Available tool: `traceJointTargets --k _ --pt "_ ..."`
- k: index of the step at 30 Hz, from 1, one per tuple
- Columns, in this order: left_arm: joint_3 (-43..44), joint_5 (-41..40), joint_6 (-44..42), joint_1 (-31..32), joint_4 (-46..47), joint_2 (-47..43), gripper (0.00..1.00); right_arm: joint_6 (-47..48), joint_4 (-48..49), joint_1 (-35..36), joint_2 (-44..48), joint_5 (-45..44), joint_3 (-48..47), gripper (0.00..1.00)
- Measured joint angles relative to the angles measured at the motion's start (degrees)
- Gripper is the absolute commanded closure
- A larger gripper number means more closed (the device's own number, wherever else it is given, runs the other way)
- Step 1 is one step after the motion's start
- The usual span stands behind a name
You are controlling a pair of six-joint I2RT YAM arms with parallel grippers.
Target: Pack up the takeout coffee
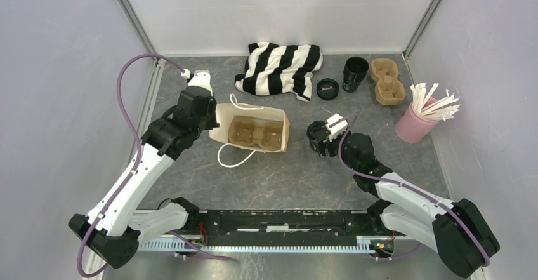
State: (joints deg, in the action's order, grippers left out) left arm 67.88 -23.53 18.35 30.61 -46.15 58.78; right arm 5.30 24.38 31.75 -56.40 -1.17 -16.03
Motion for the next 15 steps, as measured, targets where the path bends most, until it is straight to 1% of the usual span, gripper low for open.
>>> traceJointTargets --k 4,6,9,15 --pt "0.0 0.09 0.02 0.0 0.07 0.22 0.98 0.07 -2.34 0.02 1.57 -0.09 0.0 0.02" --pt "0.0 0.09 0.0 0.0 0.17 0.33 0.98 0.0 -4.83 0.15 2.67 -0.17 -0.13 0.02" --pt "0.0 0.09 0.0 0.0 0.37 0.33 0.98 -0.66 -12.28 0.57 3.32 -0.42 -3.3 0.02" --pt "0.0 0.11 0.0 0.0 0.52 0.33 0.98 -6.01 -28.06 1.29 2.51 -1.07 -14.97 0.02"
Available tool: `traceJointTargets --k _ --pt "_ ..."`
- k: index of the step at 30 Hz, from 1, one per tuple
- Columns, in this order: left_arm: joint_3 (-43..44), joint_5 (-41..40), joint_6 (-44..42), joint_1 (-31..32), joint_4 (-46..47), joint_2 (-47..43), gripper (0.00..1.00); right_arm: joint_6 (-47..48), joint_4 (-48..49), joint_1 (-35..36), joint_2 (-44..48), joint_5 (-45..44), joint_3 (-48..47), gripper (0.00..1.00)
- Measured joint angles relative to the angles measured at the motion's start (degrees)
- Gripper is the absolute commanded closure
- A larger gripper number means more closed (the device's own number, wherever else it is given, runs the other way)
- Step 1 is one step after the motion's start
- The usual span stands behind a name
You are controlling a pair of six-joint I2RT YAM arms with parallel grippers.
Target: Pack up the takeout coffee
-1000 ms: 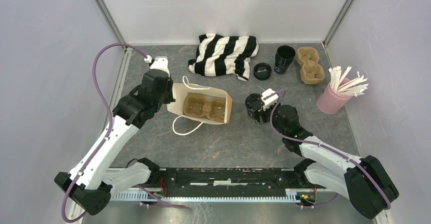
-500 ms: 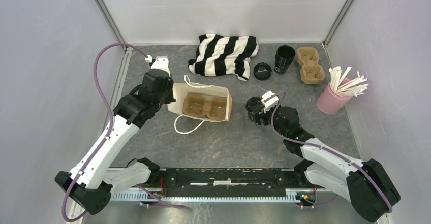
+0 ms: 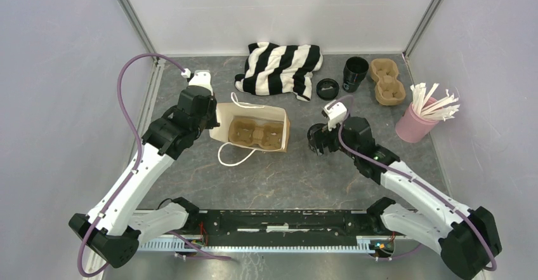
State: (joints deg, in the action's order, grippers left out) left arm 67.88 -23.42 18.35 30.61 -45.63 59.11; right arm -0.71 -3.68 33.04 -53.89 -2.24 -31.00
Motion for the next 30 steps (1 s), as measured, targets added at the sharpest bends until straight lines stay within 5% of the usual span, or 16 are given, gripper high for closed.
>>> traceJointTargets --k 6,15,30 --pt "0.0 0.04 0.0 0.0 0.35 0.04 0.98 -8.74 -19.93 0.28 -7.58 -3.39 -17.14 0.02" --pt "0.0 0.22 0.0 0.0 0.68 0.13 0.98 -16.94 -50.51 0.26 -35.85 -5.66 -56.65 0.02" --pt "0.0 0.22 -0.72 0.0 0.74 -0.11 0.98 -16.11 -61.18 -0.09 -42.99 -4.74 -58.86 0.02"
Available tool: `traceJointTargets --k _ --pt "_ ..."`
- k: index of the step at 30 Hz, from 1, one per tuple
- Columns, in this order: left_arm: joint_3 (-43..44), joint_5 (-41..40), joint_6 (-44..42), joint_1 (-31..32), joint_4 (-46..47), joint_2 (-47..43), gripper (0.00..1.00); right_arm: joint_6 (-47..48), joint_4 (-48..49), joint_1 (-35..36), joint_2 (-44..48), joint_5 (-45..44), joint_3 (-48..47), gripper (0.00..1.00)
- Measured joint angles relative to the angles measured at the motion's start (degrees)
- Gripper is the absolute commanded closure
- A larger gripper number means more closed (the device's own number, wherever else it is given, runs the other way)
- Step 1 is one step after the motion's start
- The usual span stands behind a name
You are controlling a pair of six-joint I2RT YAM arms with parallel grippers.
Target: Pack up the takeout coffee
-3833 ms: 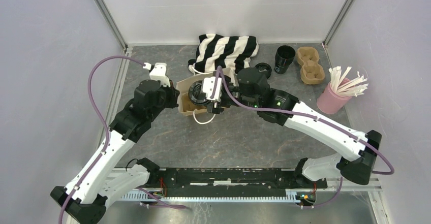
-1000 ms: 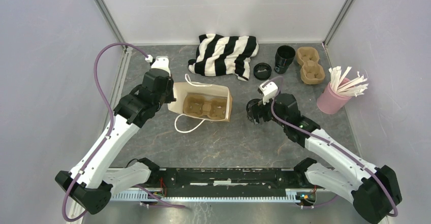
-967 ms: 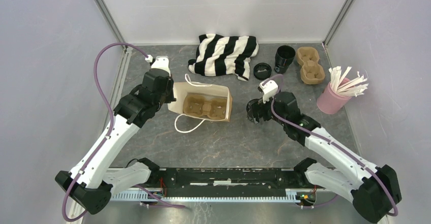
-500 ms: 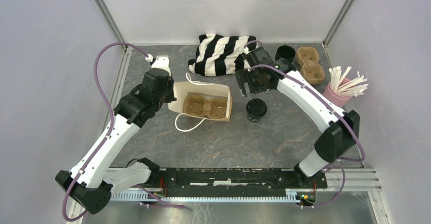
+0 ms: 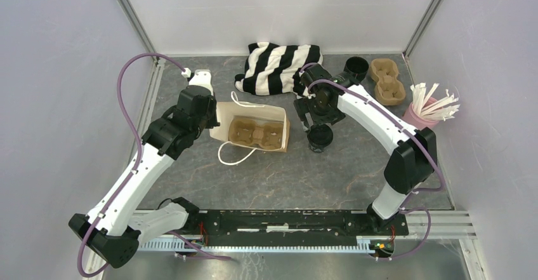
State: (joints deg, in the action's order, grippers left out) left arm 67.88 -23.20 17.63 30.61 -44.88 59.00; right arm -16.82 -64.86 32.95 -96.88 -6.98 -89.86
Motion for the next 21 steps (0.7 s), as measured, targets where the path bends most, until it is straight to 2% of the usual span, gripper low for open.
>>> traceJointTargets --k 21 --pt "0.0 -0.26 -1.22 0.0 -0.02 -0.02 0.98 3.54 2.05 -1.2 -2.56 0.55 4.15 0.02"
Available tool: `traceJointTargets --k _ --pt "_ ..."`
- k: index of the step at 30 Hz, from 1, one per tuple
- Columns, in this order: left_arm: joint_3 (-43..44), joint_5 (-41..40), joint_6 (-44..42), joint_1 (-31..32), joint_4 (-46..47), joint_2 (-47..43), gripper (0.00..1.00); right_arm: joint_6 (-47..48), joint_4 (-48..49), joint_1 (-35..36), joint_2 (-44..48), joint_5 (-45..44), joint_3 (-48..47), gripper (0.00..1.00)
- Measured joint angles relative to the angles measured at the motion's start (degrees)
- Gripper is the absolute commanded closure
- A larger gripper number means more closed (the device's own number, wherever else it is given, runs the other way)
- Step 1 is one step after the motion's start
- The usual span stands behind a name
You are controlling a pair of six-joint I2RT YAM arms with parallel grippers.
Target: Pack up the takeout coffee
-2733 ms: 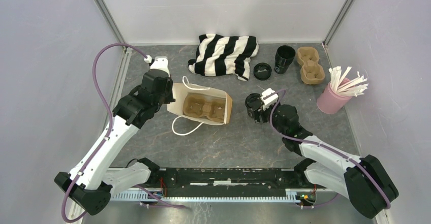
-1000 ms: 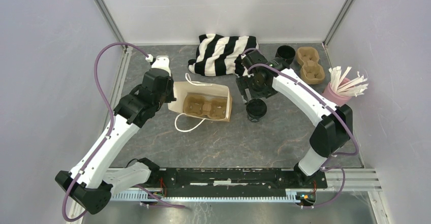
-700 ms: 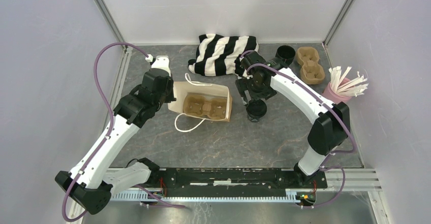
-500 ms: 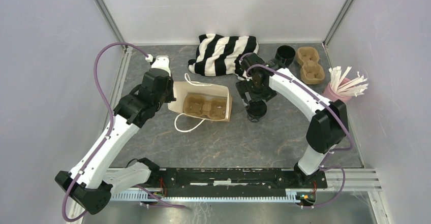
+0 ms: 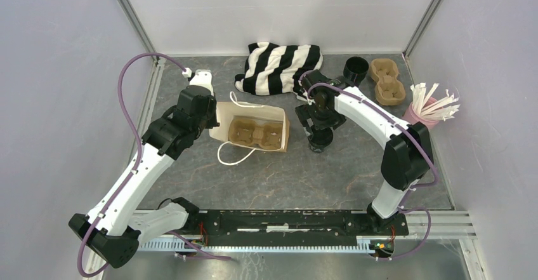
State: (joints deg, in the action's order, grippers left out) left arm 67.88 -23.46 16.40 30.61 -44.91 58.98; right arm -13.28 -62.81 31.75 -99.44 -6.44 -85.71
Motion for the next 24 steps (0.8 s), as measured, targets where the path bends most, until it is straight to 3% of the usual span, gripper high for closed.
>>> traceJointTargets --k 24 --pt "0.0 -0.37 -0.85 -0.15 0.0 0.17 0.98 1.4 1.31 -0.04 -1.88 1.2 0.9 0.02"
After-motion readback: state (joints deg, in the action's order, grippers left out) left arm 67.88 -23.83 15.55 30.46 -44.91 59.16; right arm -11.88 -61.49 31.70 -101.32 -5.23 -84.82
